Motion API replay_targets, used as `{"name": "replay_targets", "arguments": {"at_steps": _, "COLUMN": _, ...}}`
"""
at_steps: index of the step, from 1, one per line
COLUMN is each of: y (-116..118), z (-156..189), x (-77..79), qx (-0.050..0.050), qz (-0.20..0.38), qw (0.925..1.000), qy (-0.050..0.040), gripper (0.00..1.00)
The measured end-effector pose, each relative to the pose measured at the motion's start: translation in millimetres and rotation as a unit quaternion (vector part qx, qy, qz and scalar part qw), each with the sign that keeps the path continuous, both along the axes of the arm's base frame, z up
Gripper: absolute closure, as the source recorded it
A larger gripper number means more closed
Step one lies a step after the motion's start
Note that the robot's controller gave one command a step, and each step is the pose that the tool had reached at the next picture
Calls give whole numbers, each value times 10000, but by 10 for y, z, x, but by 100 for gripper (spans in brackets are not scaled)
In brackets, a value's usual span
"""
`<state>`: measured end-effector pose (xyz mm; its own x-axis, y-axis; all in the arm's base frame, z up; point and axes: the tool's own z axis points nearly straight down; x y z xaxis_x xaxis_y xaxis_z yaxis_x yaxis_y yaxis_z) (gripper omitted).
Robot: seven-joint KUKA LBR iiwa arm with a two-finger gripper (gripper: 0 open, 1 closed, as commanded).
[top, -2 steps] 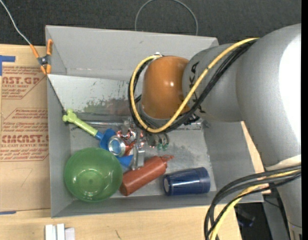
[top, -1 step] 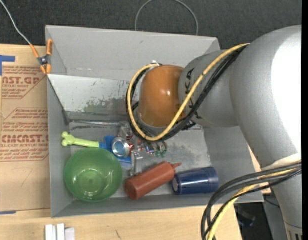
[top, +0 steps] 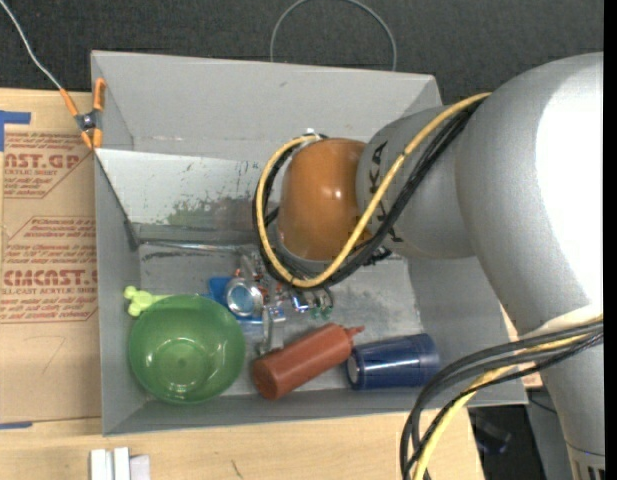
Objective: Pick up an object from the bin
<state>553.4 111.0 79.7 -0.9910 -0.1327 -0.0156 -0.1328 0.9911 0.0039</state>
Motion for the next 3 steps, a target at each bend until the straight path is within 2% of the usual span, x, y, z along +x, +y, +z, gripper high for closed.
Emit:
{"name": "replay_targets", "arguments": {"at_steps": 1, "y": 21, "z": -74, "x": -36, "qx": -33, "qz": 1293, "qw": 9916, "qy": -9, "gripper": 100}}
{"name": "replay_targets", "arguments": {"at_steps": 3, "y": -5, "z": -72, "x": -64, "qx": -25, "qz": 1363, "qw": 9907, "qy": -29, "gripper": 100}}
